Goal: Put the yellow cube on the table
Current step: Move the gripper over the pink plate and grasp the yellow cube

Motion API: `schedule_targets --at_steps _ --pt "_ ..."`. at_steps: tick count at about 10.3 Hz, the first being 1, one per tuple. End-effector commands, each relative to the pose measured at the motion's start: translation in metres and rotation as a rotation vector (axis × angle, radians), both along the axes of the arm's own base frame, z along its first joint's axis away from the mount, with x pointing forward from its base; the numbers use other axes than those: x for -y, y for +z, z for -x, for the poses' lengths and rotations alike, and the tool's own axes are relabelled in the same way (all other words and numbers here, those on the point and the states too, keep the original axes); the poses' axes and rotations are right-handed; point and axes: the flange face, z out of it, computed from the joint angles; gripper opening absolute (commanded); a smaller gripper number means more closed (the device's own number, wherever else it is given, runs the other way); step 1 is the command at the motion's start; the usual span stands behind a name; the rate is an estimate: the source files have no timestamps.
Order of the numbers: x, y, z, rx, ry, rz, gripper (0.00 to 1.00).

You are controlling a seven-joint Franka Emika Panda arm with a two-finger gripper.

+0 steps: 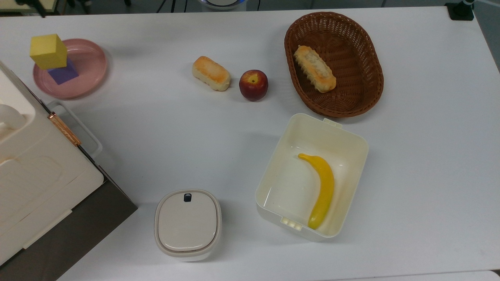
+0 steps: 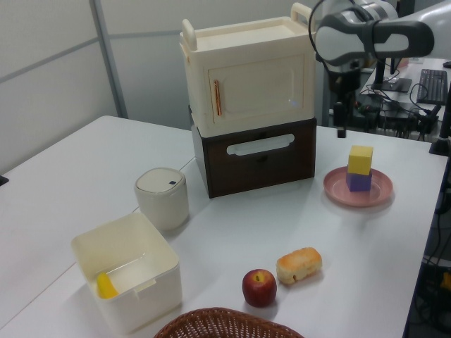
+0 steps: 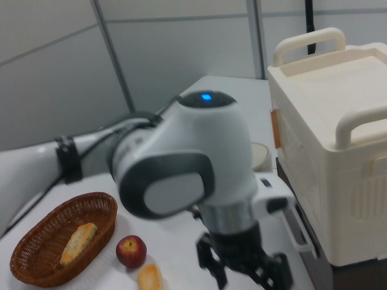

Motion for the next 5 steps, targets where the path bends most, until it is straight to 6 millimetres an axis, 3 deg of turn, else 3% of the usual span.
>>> schedule_targets --at_steps 1,3,5 --pt "0.053 -0.052 0.010 -0.021 0.002 0.068 1.00" --pt "0.080 -0.087 0.010 -0.059 0.048 0.104 1.00" --pt "0.095 -0.109 0.012 -0.090 0.075 0.123 1.00"
